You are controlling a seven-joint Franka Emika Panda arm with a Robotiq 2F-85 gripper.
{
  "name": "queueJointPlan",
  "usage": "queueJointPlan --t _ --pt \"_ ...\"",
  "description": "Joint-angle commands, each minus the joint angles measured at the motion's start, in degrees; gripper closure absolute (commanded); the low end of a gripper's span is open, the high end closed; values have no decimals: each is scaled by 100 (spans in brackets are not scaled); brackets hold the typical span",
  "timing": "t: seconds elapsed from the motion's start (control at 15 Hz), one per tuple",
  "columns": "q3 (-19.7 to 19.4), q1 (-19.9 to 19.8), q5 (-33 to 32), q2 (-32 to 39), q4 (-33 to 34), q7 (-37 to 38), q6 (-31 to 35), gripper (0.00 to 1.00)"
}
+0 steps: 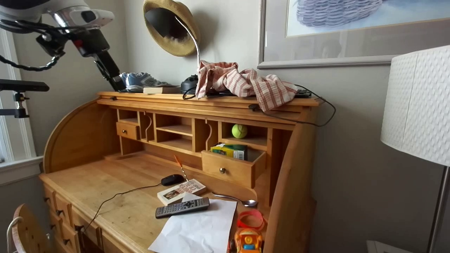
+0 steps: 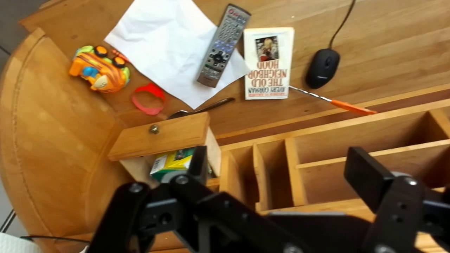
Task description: Remove the crayon box from the drawer and move it to the left
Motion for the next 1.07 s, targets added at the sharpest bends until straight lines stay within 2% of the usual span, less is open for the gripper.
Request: queueJointPlan --t 0.0,0.13,0.2,0.33,0.67,1.0 --pt "-337 -139 -445 919 716 -564 -217 0" --pt "-464 -150 -625 1356 995 -811 -295 0" --pt "-484 -67 -462 872 592 -618 -58 0" --pt "-539 -63 -471 1085 700 -645 -36 0" --pt "-599 -6 -395 969 643 -777 126 0" --pt "-1486 15 -204 1954 1027 -2715 255 0"
